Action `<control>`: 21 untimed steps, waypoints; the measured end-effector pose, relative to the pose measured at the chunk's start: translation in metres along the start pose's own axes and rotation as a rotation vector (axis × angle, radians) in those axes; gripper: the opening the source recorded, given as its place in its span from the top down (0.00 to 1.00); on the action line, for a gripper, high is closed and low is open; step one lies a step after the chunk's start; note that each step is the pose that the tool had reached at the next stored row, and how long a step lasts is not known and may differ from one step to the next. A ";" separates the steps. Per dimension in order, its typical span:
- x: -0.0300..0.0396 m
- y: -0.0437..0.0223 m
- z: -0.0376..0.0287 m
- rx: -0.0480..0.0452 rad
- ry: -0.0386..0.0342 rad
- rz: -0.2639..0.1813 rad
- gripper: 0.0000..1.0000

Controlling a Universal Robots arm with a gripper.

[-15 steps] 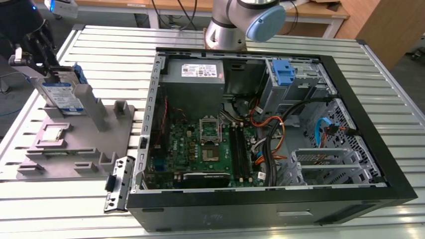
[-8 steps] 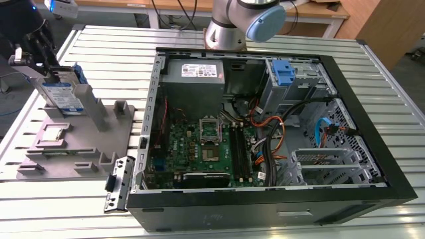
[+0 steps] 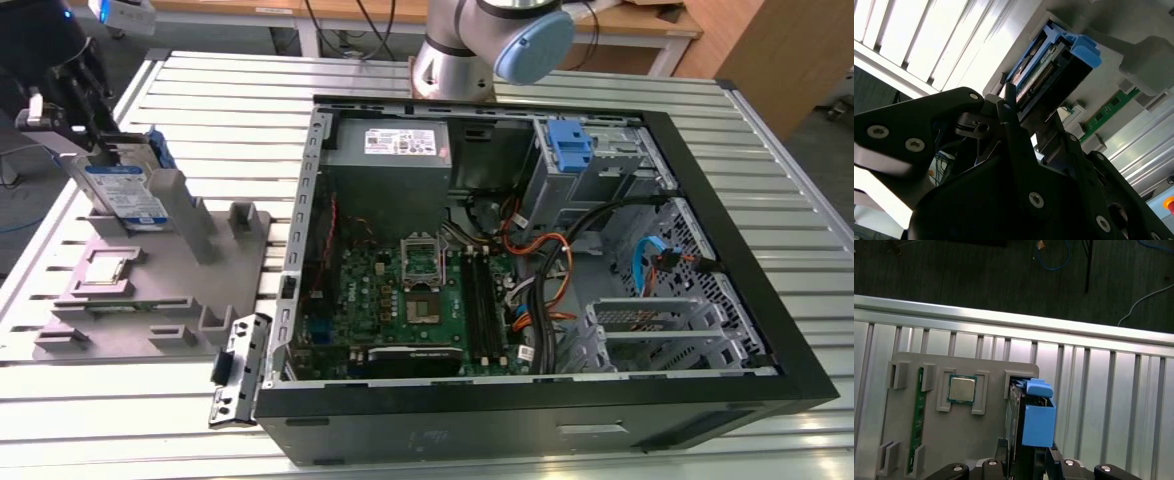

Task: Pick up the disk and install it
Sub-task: 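Pick up the disk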

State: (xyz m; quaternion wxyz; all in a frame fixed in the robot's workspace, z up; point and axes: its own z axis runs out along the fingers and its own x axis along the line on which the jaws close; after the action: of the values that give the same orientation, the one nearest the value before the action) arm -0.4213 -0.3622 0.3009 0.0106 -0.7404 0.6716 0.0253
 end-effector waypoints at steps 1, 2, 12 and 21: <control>0.0000 0.0000 0.0000 0.0001 -0.0001 0.001 0.58; 0.0001 -0.0001 -0.0001 0.0001 -0.0001 0.005 0.58; 0.0003 -0.0004 0.0001 0.0019 -0.0007 0.038 0.58; 0.0003 -0.0005 0.0000 0.0021 -0.0008 0.044 0.58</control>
State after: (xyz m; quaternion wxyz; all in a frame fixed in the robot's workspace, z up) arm -0.4208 -0.3625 0.3008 0.0110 -0.7255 0.6877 0.0251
